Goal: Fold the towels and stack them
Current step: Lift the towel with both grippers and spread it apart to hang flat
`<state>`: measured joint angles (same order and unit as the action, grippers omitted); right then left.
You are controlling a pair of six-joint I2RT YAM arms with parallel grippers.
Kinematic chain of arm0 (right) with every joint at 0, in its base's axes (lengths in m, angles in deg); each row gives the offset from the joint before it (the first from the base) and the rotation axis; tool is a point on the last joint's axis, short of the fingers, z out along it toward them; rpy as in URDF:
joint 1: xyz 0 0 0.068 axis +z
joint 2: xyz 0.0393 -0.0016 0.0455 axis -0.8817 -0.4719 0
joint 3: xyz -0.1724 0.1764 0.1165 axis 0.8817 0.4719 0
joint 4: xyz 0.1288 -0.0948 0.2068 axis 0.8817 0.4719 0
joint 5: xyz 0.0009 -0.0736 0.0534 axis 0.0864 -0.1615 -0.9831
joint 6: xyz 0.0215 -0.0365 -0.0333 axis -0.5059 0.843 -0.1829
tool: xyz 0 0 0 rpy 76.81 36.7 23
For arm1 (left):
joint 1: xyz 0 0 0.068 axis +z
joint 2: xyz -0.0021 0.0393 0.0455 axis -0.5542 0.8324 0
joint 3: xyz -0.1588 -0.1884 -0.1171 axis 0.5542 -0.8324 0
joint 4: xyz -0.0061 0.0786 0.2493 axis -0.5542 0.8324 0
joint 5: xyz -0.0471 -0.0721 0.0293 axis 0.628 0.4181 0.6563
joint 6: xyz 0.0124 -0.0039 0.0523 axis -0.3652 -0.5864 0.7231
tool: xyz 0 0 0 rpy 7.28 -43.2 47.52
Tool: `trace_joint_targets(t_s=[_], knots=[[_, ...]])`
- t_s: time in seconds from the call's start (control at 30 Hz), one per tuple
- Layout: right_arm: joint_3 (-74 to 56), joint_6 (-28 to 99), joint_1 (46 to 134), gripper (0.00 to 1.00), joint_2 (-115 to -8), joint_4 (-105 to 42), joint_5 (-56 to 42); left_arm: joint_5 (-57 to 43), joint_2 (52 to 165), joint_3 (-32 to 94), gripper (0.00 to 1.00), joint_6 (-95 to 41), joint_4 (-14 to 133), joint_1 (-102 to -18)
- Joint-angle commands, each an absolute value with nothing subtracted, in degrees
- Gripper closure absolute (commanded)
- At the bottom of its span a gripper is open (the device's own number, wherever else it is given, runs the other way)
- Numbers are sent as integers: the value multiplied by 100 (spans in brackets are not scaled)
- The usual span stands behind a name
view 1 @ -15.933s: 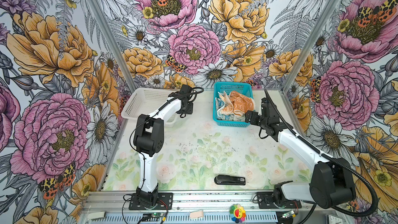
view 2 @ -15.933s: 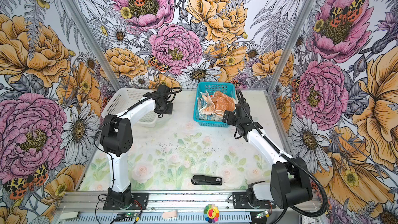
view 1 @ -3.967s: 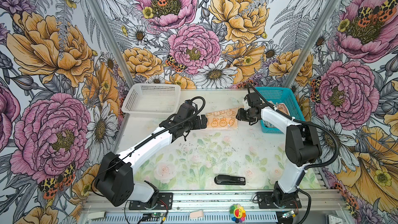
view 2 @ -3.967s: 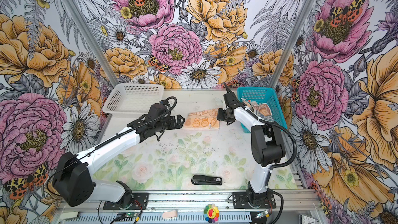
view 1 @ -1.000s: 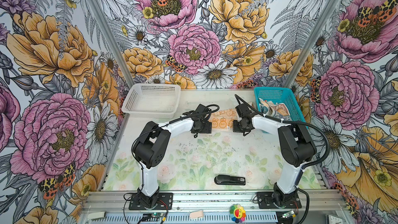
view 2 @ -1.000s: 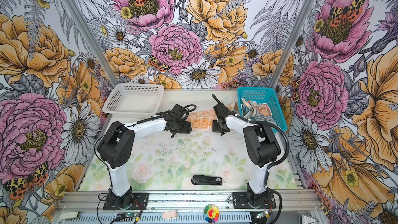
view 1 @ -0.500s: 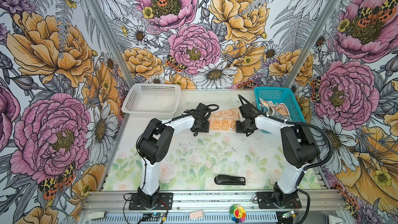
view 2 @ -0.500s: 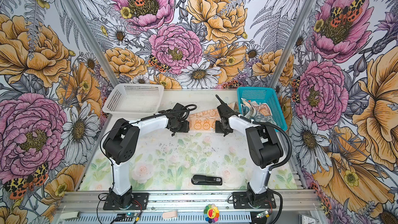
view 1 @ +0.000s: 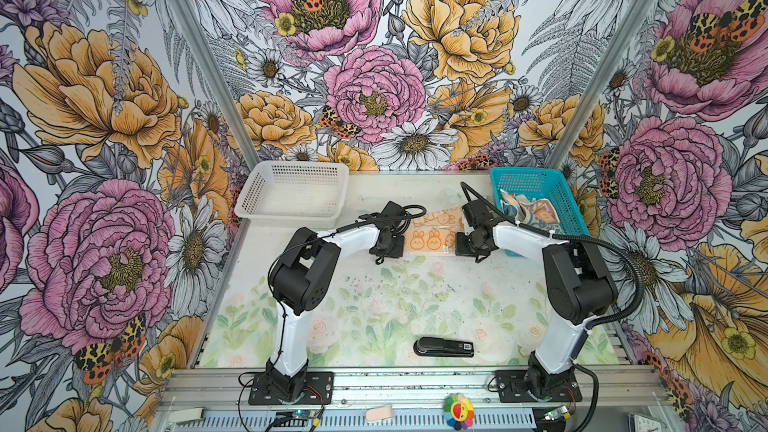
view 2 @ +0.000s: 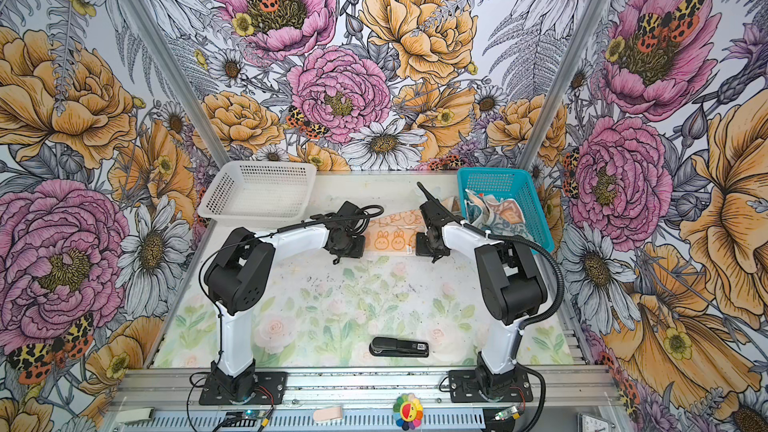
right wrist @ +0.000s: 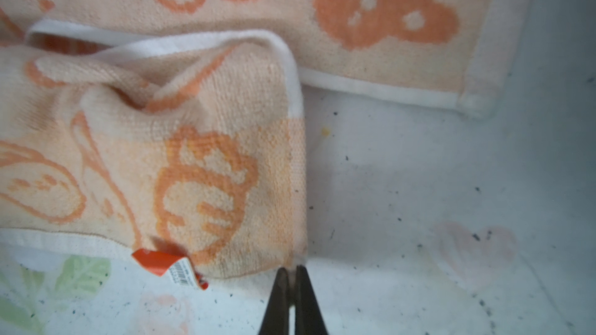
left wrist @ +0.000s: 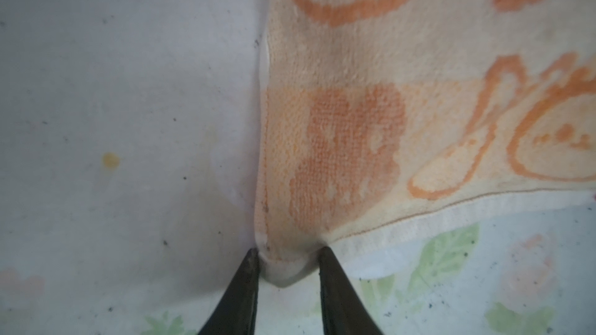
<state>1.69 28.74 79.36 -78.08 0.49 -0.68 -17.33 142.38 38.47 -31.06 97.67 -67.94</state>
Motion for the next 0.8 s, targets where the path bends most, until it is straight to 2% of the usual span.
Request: trace_joint_targets(t_s=[0.0,0.27,0.5,0.77], knots=[[93,2953,7873,100,-7567,87,-171,-1996,14502,3937,73,-3000,10047,-6839],[-85,2997,7869,100,-7148,105,-450,-1874,14189,4187,100,-3037,10065,-6738],[-1037,2959,7864,100,-6435,457,-780,-1202,13422,5204,100,-3115,10461,-6285],[-2858,3017,7863,100,-5741,987,-965,-1093,12622,6982,100,-3034,11143,-5896]])
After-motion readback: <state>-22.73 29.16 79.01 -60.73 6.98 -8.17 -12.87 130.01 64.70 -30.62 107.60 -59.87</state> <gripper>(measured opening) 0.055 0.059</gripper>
